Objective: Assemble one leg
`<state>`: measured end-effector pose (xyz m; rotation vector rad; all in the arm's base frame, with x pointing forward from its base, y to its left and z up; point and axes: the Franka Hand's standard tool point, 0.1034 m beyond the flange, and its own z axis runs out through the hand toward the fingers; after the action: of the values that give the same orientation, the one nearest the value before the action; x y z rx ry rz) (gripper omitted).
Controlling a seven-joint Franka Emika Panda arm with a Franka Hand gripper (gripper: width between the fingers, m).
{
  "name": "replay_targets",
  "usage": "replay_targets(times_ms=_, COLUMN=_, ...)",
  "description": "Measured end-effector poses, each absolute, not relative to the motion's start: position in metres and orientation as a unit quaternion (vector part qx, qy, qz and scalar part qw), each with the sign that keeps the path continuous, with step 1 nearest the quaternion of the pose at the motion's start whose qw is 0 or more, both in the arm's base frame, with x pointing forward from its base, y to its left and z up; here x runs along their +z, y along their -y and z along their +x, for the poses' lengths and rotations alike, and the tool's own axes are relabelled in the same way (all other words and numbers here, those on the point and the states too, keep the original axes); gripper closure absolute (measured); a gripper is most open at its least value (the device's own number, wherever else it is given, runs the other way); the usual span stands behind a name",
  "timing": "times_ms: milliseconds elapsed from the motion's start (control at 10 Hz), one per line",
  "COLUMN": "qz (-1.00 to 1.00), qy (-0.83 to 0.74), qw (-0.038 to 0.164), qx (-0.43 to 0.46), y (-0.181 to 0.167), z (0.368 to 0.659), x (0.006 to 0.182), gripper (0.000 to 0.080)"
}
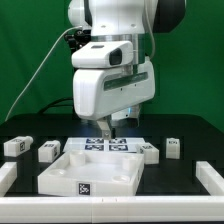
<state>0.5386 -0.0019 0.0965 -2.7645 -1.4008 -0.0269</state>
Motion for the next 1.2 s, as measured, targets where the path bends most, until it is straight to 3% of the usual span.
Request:
replay_targets(times_ms=400, qz=-0.887, qy=0.461, qw=0.02, qx=-0.01, y=0.003, z=0.536, x=0.094, gripper=0.015)
replay_targets(times_ms=700, qz=-0.843, qy=0.538, qw=0.02, qx=-0.005, y=0.007, z=0.492, x=0.066, gripper=0.015)
replay_targets(times_ms=1200, qz=-0.824, qy=0.566, qw=0.017, qx=-0.006, y=0.008, z=0.483, x=0.059, gripper=0.015)
